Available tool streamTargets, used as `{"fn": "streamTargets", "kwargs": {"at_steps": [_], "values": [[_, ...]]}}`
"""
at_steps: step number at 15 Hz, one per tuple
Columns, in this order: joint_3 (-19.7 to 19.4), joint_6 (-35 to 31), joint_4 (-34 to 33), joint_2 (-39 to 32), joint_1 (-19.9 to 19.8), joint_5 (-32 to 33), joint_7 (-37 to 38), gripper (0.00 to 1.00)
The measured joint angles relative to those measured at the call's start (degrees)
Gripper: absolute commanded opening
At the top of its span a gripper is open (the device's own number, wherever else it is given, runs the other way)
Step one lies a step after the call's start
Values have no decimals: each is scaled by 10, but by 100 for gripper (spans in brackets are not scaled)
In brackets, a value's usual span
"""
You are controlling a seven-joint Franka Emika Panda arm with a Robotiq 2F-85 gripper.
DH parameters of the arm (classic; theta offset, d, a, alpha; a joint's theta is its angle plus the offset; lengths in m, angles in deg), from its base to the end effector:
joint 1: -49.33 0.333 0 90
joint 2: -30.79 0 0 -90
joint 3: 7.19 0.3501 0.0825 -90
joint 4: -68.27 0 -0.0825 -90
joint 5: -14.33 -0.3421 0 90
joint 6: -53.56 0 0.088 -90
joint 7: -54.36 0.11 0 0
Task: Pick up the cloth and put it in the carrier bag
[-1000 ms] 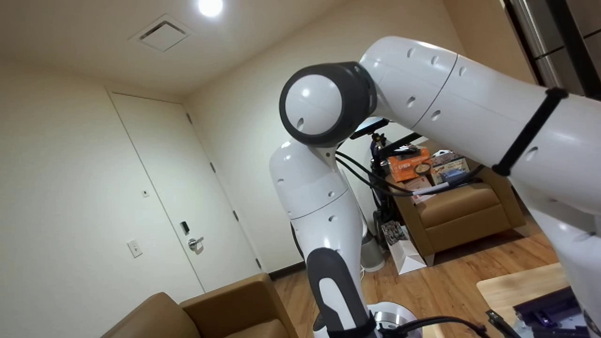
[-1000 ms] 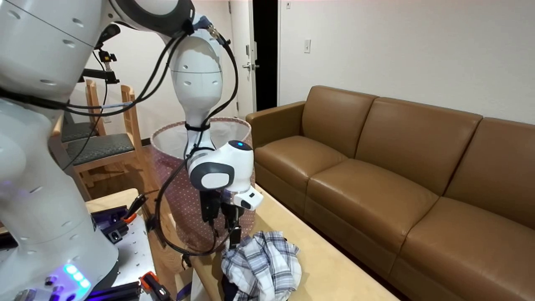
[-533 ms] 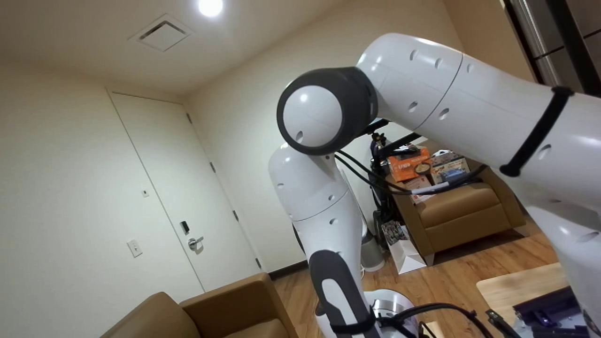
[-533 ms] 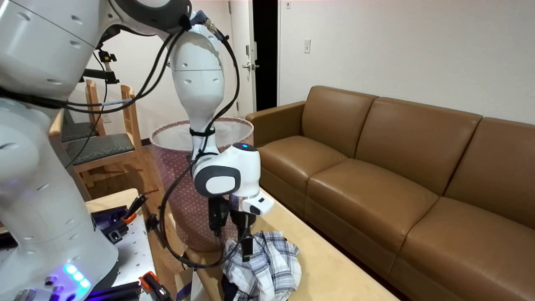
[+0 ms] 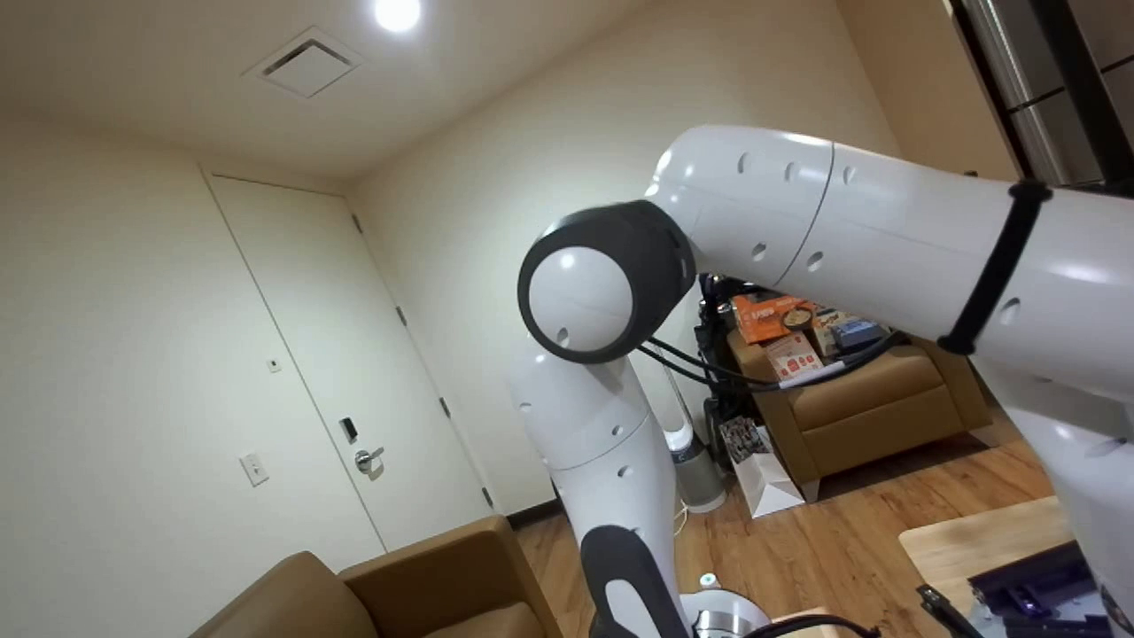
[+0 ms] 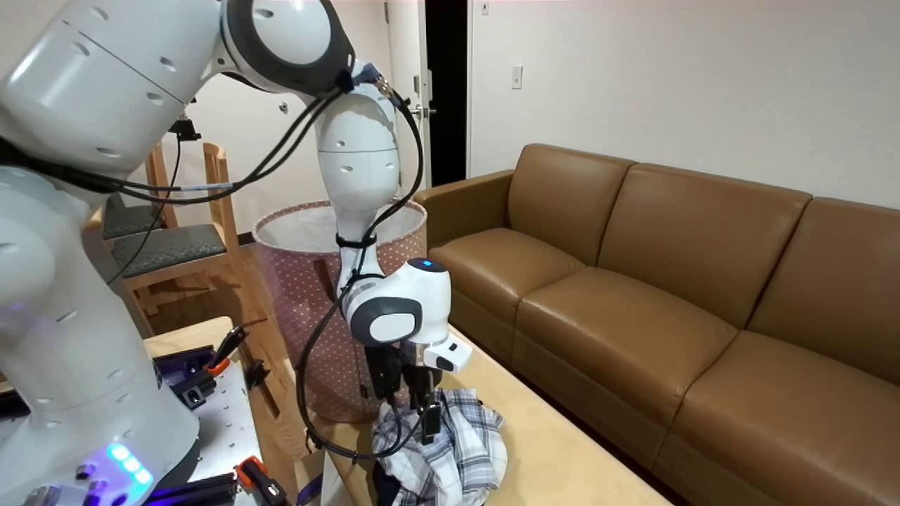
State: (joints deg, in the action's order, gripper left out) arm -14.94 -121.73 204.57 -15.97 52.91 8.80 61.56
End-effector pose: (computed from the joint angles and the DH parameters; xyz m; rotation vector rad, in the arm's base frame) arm 0.4477 -0.0492 0.0500 3.0082 -0.3922 -0.1843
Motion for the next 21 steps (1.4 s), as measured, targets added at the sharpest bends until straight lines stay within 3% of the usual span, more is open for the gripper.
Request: {"fn": "streamTargets", "kwargs": {"at_steps": [2, 3, 4, 13, 17, 18, 21], "values": [[-12, 3, -26, -31, 8, 6, 0, 100], [-20, 6, -38, -46, 14, 9, 0, 75], [-26, 8, -49, -58, 19, 14, 0, 74], [-29, 12, -99, -99, 23, 31, -5, 14], [-15, 5, -91, -90, -2, 31, -16, 5], [-12, -1, -81, -82, -11, 31, -21, 9], [-8, -15, -26, -35, -44, 31, -35, 9]]}}
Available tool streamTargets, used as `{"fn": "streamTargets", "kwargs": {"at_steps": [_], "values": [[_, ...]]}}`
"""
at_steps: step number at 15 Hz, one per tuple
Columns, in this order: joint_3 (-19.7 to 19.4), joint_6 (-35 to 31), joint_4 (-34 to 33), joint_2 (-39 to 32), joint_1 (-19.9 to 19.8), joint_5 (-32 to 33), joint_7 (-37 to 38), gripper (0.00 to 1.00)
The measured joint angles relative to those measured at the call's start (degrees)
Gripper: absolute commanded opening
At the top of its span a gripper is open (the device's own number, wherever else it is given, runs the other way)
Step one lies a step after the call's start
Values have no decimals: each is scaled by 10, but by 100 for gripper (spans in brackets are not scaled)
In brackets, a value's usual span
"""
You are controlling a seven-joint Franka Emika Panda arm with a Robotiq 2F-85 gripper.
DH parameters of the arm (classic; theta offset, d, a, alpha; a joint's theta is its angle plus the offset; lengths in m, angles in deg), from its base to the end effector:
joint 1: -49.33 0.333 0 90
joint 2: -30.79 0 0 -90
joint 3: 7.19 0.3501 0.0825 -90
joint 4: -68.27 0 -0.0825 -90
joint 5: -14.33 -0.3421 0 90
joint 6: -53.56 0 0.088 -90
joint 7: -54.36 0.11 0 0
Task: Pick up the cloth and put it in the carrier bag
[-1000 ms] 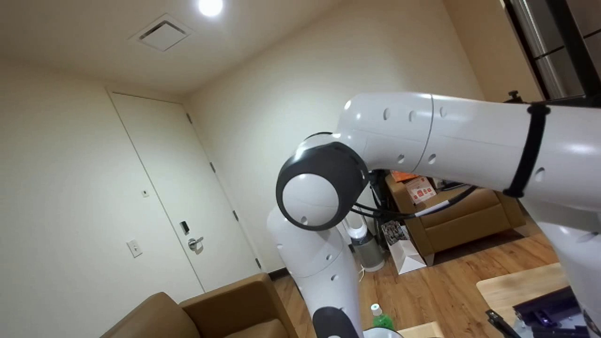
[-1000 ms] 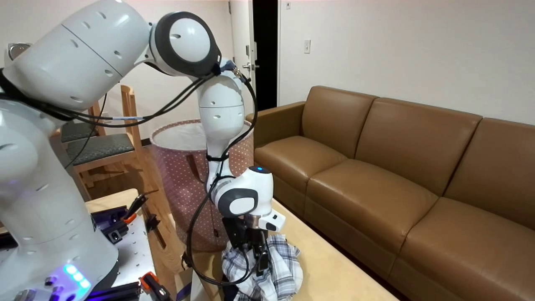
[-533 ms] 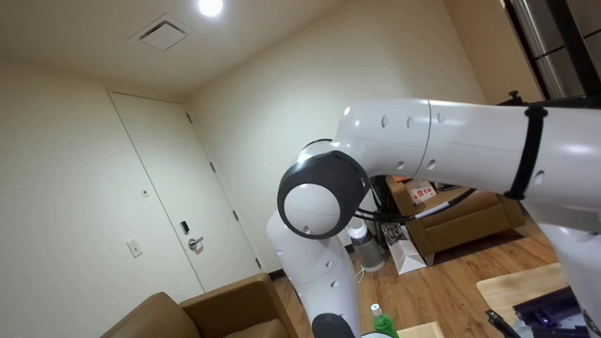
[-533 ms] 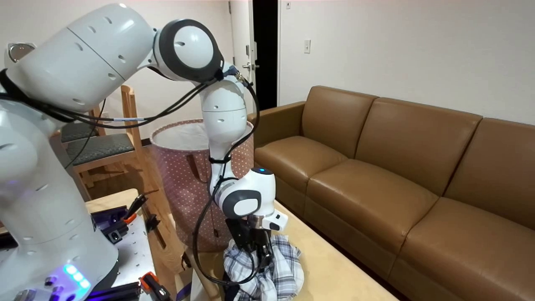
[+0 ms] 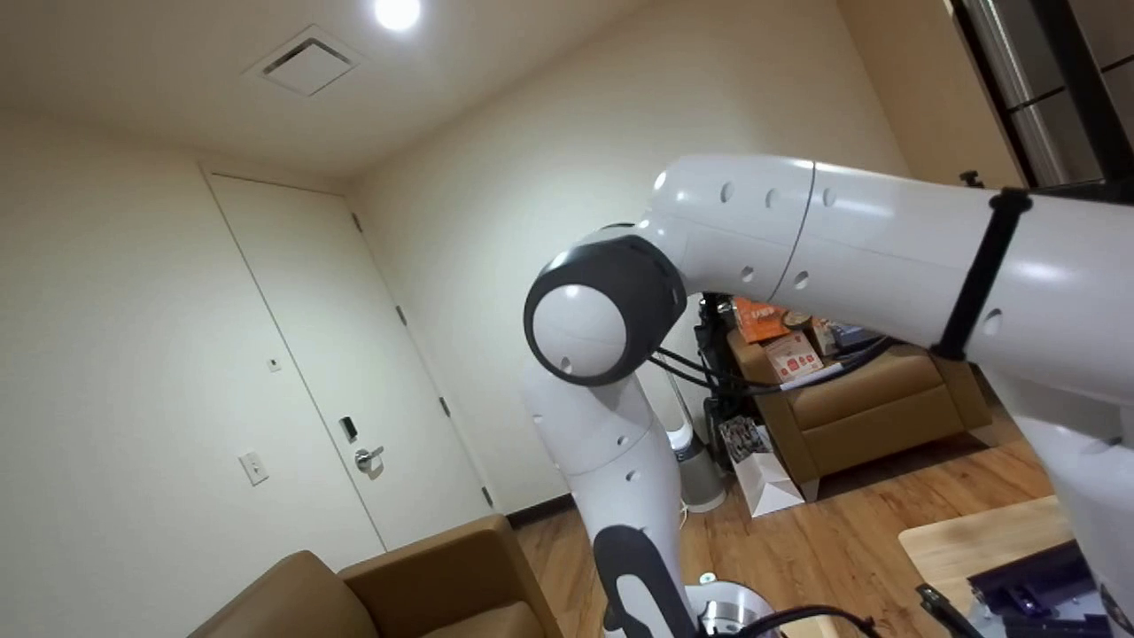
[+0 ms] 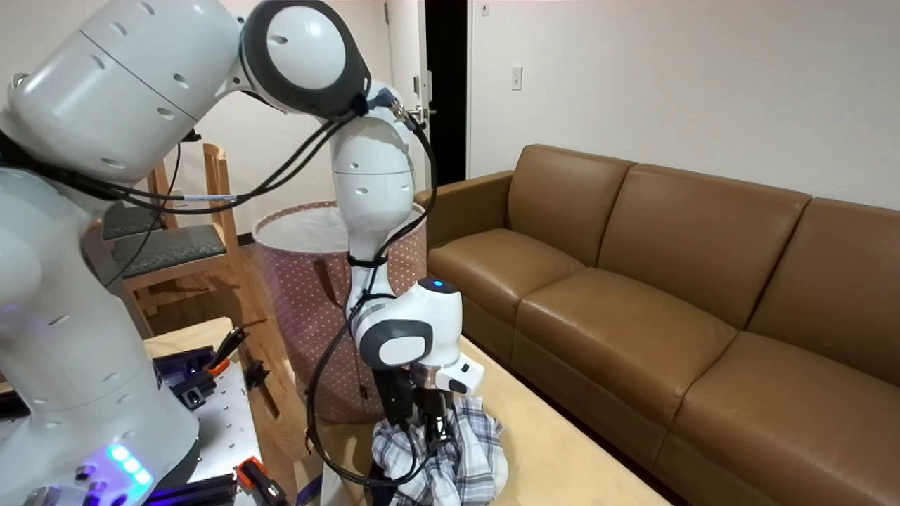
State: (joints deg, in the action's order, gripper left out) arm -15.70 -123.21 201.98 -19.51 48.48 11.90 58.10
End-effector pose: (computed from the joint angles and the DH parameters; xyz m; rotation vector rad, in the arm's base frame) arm 0.4485 -0.0879 0.0308 3.0056 -0.3393 -0.1832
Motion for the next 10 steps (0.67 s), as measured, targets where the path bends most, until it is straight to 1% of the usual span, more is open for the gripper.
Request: {"fn": "streamTargets", "kwargs": {"at_steps": [3, 4, 5, 6, 7, 10], "values": [[-18, -19, 81, 75, -10, 0, -4, 8], [-29, -22, 108, 105, -6, 0, -4, 9], [-46, -26, 134, 134, 6, 0, -4, 8], [-70, -30, 157, 163, 27, 0, -4, 8], [-103, -36, 180, 192, 60, 0, -4, 8], [-234, -69, 231, 253, 197, 1, -4, 9]]}}
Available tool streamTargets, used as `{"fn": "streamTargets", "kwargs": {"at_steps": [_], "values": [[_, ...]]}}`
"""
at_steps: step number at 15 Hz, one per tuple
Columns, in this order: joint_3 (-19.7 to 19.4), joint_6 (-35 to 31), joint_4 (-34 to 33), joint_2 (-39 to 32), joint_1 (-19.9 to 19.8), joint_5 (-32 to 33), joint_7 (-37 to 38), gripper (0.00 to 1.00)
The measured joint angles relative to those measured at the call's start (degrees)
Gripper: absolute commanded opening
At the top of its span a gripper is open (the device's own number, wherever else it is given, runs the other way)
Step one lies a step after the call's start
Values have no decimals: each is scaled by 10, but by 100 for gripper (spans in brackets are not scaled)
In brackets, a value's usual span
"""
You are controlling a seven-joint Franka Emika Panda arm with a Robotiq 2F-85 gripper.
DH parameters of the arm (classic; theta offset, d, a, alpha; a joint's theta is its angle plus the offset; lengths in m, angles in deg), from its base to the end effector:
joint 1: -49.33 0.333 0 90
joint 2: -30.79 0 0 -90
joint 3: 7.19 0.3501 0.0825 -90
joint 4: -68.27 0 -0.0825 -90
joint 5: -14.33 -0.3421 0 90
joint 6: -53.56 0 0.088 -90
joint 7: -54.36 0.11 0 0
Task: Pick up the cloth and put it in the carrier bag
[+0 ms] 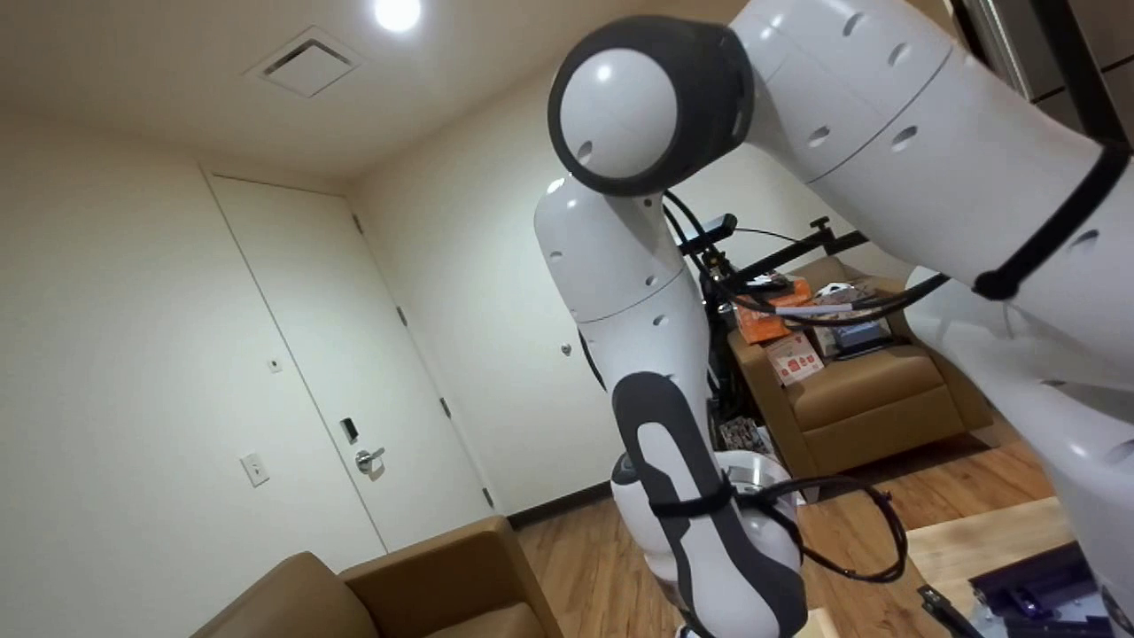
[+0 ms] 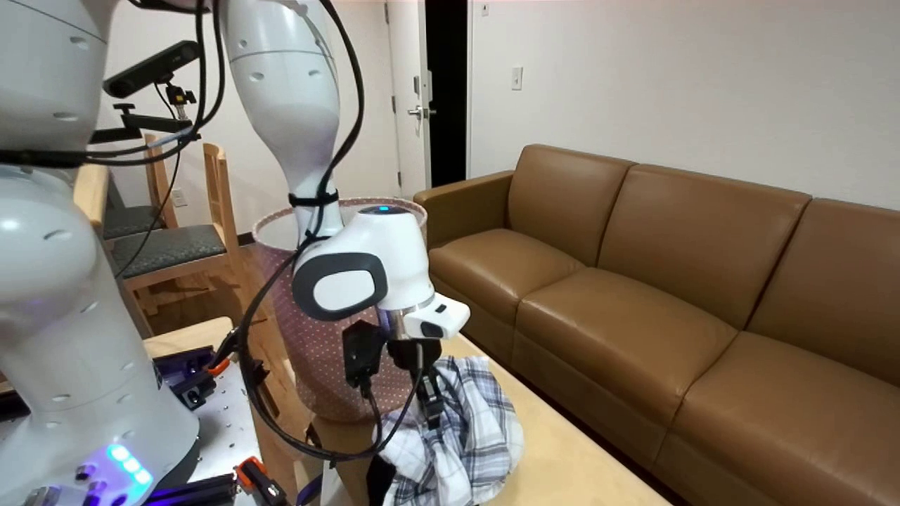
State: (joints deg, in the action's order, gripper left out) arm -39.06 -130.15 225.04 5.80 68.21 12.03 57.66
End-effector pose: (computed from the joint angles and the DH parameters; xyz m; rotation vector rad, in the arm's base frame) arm 0.3823 -0.1079 0.1918 2.8813 -0.3926 0.1213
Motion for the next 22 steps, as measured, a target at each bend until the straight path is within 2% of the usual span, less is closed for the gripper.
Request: {"fn": "streamTargets", "kwargs": {"at_steps": [2, 3, 4, 10, 11, 13, 18, 20, 21, 22], "values": [[-90, -40, 21, 8, 93, -3, -2, 12], [-120, -49, 27, 8, 126, -6, -4, 12], [-134, -51, 29, 8, 145, -7, -4, 12], [-137, -34, 23, 6, 153, -7, -5, 8], [-152, -30, 19, 4, 166, -9, -7, 8], [-225, -29, 19, 5, 231, -9, -15, 8], [-460, -33, 20, 15, 442, -8, -76, 7], [-551, -38, 20, 6, 531, -15, -80, 11], [-584, -38, 20, -6, 565, -22, -79, 11], [-599, -38, 19, -18, 584, -27, -79, 11]]}}
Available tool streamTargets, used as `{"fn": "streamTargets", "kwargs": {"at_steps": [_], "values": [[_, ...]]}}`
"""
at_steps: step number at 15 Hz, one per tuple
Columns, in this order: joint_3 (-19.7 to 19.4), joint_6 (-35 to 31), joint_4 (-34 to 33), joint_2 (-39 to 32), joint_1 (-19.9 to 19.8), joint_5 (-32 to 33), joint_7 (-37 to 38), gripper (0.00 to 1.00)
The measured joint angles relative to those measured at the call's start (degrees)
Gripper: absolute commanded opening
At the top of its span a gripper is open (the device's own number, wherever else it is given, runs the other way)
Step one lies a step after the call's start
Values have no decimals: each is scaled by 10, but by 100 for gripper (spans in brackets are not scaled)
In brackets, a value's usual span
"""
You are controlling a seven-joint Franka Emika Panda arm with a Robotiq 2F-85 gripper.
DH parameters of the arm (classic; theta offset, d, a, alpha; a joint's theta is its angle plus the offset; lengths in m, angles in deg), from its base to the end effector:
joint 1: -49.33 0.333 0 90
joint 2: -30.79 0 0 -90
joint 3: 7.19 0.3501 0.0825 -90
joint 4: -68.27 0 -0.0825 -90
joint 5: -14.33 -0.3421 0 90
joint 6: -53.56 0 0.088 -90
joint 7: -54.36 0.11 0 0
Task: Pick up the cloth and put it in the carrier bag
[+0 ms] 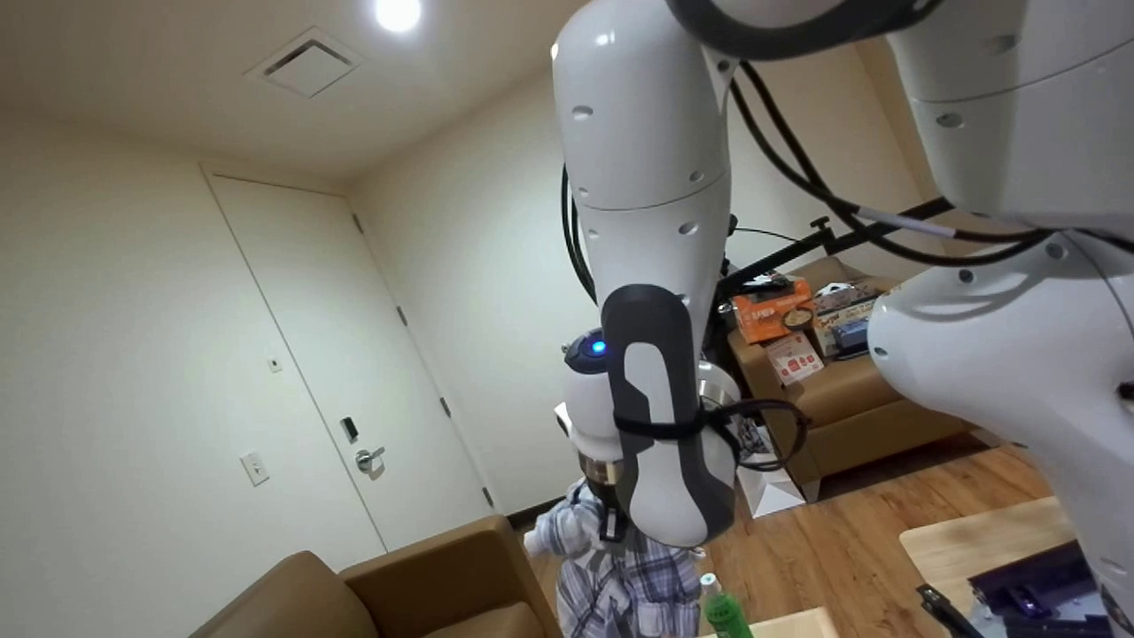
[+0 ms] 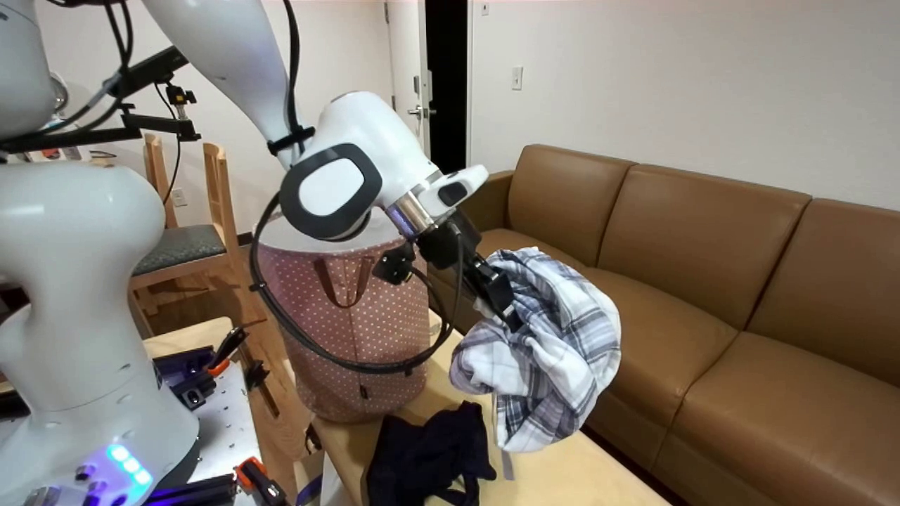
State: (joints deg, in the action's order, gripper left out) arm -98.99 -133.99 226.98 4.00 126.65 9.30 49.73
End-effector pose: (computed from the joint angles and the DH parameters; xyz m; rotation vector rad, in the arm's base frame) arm 0.3992 -0.1065 0.3493 2.5439 -0.1777 0.5943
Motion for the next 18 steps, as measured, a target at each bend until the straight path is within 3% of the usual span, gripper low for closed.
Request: {"fn": "streamTargets", "kwargs": {"at_steps": [6, 9, 14, 16, 18], "values": [[-12, -1, 0, -14, 21, 1, 2, 8], [-105, -5, -2, 31, 114, 11, -19, 7], [-320, -4, -20, 100, 342, 19, -90, 11], [-351, -4, -20, 92, 384, 19, -93, 11], [-353, -4, -20, 88, 390, 19, -93, 11]]}}
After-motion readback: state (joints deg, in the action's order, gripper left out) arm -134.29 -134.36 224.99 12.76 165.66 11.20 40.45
